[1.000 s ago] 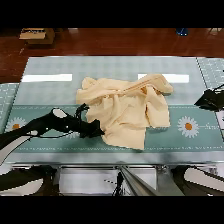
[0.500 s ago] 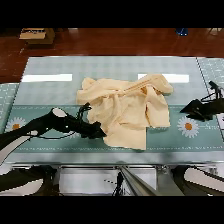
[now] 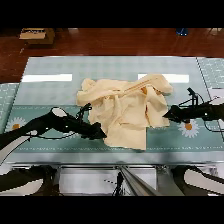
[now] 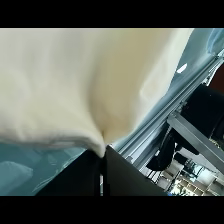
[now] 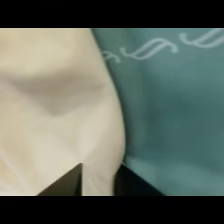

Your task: Fold the shirts.

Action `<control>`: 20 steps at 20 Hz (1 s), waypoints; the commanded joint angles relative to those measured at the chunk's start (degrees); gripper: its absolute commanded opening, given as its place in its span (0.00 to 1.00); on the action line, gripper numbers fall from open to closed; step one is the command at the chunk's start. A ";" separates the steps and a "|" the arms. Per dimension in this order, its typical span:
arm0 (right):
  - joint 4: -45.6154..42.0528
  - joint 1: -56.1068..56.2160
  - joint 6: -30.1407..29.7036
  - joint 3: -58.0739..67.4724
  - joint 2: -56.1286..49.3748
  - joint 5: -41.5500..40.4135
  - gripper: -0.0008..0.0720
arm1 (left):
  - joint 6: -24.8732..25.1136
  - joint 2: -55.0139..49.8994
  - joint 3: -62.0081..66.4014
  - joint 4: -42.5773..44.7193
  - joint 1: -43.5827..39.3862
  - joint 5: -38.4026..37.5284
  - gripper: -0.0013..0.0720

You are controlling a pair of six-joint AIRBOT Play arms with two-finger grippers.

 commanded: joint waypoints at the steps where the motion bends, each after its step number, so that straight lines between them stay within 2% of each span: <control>1: 1.03 8.39 2.21 -0.09 -0.20 -5.55 0.08 | 0.11 1.73 1.70 -0.07 0.50 -0.42 0.04; 2: 1.11 9.16 2.27 1.14 0.13 -4.24 0.05 | 0.11 3.78 2.91 -0.07 1.29 -0.15 0.04; 4: 0.57 8.66 1.20 5.60 2.75 0.63 0.05 | 0.09 10.27 6.25 -0.04 3.87 0.90 0.04; 6: 0.85 7.10 -0.02 12.28 8.63 4.92 0.05 | 0.07 18.71 11.28 -0.02 8.46 1.09 0.04; 8: 2.95 5.46 0.28 20.24 16.85 5.55 0.05 | 0.04 27.82 17.94 -0.02 14.71 1.09 0.04; 11: 5.70 4.68 0.28 31.98 30.03 -2.32 0.05 | 0.00 39.01 29.94 -0.02 25.55 1.09 0.04; 14: 6.64 4.68 4.50 40.44 40.11 -13.60 0.05 | -0.50 46.93 45.03 4.98 35.23 1.09 0.04; 15: 5.35 4.68 6.25 42.84 42.69 -15.87 0.05 | -3.91 48.68 50.56 9.31 37.92 1.05 0.04; 17: -0.72 4.68 11.21 48.09 45.53 -15.37 0.05 | -12.09 50.75 60.08 18.34 42.18 -0.81 0.04; 20: -12.11 4.68 20.20 56.26 46.53 -5.68 0.05 | -17.42 51.08 71.97 25.68 45.44 -11.89 0.04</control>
